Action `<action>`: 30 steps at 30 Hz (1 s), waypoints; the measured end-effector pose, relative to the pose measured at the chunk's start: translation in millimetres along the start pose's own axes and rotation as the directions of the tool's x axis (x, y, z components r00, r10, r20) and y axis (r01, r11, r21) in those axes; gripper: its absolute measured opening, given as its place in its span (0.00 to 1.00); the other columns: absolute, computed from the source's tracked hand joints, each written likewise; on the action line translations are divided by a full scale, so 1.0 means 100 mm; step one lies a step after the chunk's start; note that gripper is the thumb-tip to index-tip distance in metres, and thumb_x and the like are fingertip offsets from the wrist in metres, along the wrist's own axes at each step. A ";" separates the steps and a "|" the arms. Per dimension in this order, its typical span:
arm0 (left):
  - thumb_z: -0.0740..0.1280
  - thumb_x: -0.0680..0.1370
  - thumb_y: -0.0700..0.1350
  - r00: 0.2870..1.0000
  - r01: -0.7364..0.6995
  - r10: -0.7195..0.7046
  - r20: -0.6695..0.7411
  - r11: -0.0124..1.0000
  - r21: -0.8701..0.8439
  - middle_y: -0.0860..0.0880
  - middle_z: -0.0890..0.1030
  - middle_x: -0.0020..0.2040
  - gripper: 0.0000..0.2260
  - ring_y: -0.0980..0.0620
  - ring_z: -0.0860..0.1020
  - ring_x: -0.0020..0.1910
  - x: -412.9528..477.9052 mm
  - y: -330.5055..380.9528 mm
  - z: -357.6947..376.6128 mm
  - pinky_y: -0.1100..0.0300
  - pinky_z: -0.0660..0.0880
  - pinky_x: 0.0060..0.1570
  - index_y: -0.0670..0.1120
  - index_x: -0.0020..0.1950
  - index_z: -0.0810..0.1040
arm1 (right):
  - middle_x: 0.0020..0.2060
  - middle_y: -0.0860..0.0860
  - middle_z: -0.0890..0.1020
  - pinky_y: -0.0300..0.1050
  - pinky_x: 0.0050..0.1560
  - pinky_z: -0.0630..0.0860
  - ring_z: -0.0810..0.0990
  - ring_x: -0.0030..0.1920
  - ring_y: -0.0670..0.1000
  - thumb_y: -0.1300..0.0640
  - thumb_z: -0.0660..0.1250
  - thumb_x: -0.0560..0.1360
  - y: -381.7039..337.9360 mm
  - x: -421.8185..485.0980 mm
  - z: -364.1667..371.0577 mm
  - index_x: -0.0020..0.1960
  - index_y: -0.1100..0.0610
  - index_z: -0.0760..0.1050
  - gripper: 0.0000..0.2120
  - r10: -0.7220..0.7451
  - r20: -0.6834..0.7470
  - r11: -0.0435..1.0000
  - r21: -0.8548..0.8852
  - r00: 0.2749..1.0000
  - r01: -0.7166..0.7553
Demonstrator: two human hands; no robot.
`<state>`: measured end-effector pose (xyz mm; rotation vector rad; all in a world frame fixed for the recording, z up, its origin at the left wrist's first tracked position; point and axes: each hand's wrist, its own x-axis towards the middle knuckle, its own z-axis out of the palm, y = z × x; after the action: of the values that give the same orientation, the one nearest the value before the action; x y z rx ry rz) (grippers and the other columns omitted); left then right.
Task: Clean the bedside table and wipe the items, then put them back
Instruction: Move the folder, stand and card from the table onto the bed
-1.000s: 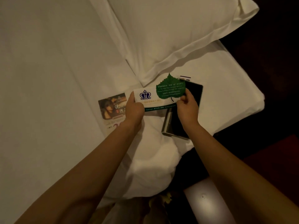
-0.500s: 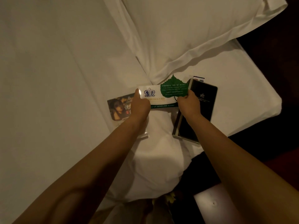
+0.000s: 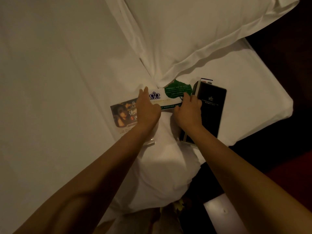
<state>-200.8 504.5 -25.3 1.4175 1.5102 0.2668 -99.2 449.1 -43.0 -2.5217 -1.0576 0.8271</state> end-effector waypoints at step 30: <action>0.59 0.78 0.39 0.640 -0.766 0.554 0.532 0.514 0.386 0.41 0.58 0.77 0.26 0.43 0.55 0.75 -1.62 0.31 2.01 0.53 0.52 0.75 0.43 0.76 0.57 | 0.75 0.58 0.55 0.58 0.71 0.56 0.55 0.73 0.61 0.45 0.56 0.79 2.42 -1.54 -0.99 0.75 0.54 0.54 0.29 0.357 -0.314 0.927 0.000 0.880 -0.376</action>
<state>-60.6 285.8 -16.4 2.4102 0.6652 -0.0097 9.2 167.3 -13.8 -2.8302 -0.5178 0.4608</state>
